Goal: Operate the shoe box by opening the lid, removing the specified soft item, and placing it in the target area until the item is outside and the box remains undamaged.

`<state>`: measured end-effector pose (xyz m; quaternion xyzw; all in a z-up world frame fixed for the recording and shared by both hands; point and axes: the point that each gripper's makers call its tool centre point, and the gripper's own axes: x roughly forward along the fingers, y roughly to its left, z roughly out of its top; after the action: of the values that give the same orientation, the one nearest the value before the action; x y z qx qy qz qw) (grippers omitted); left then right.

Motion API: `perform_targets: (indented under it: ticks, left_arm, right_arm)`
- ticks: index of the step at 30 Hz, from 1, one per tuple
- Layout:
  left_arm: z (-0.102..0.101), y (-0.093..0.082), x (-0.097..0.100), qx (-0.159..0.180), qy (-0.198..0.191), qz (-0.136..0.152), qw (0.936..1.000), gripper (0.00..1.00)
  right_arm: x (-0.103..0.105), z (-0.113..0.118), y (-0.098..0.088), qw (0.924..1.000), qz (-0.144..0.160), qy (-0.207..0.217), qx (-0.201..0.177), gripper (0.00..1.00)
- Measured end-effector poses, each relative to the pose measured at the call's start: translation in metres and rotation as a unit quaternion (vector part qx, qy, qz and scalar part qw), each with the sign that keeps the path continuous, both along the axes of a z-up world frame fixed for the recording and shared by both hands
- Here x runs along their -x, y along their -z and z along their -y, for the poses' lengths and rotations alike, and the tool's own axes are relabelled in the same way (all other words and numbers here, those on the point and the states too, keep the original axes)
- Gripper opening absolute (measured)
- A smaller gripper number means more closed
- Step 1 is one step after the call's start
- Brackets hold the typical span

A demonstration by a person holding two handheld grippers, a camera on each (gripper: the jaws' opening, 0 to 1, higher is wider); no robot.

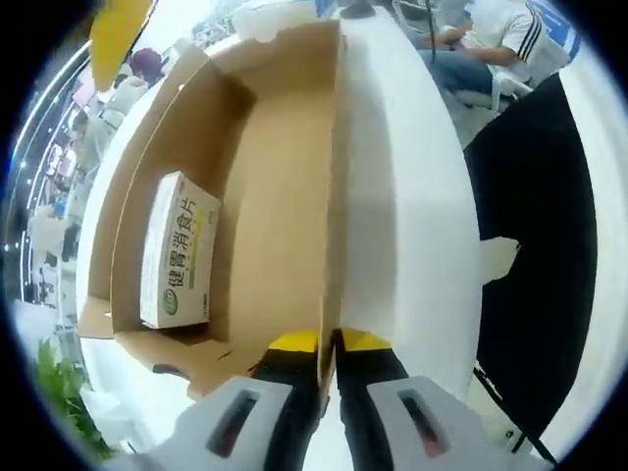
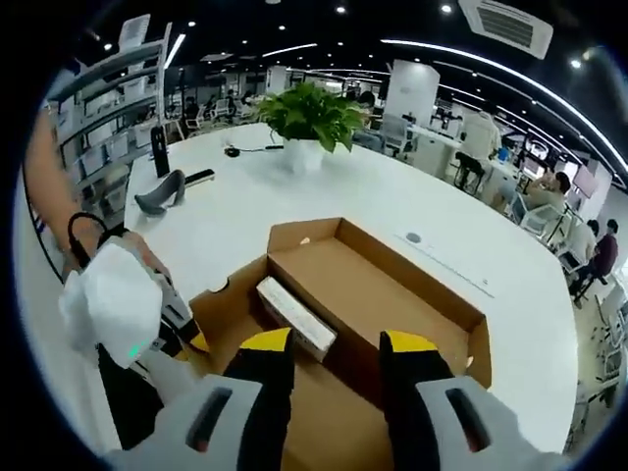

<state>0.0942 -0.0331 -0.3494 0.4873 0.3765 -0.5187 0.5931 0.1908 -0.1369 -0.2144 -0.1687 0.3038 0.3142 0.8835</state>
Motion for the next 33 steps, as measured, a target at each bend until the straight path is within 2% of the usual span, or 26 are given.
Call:
perform_targets:
  ticks: [2, 4, 8, 12, 17, 24, 28, 31, 33]
  left_arm:
    - [0.001, 0.0, -0.001, -0.002, 0.001, -0.002, 1.0, 0.04]
    - [0.001, 0.001, -0.003, -0.005, -0.007, -0.011, 0.9999, 0.04]
    - [0.001, 0.0, -0.001, -0.001, -0.006, -0.013, 0.9999, 0.04]
    - [0.002, 0.0, -0.001, 0.003, -0.002, -0.013, 0.9999, 0.04]
    - [0.002, 0.0, 0.0, 0.003, 0.007, -0.014, 0.9999, 0.03]
    - [0.002, 0.0, 0.0, 0.001, 0.001, -0.023, 0.9997, 0.03]
    - [0.002, 0.0, 0.0, 0.002, 0.002, -0.021, 0.9998, 0.03]
    - [0.002, 0.0, 0.0, 0.002, 0.001, -0.021, 0.9998, 0.03]
    - [0.002, 0.0, 0.0, 0.002, -0.002, -0.024, 0.9997, 0.03]
  right_arm:
    - [0.001, -0.008, 0.006, 0.9994, 0.001, -0.032, 0.016, 0.35]
    - [-0.002, -0.016, 0.019, 0.9973, -0.003, -0.055, 0.048, 0.3]
    - [-0.007, -0.035, 0.031, 0.9958, -0.018, -0.082, 0.037, 0.3]
    - [-0.015, -0.041, 0.044, 0.9944, -0.023, -0.091, 0.049, 0.33]
    - [-0.012, -0.052, 0.051, 0.991, -0.036, -0.123, 0.038, 0.31]
    - [-0.017, -0.055, 0.055, 0.9892, -0.034, -0.136, 0.043, 0.31]
    - [-0.014, -0.058, 0.064, 0.9843, -0.049, -0.159, 0.059, 0.31]
    - [-0.013, -0.059, 0.07, 0.9834, -0.059, -0.159, 0.065, 0.28]
    - [-0.011, -0.062, 0.075, 0.9824, -0.061, -0.162, 0.07, 0.3]
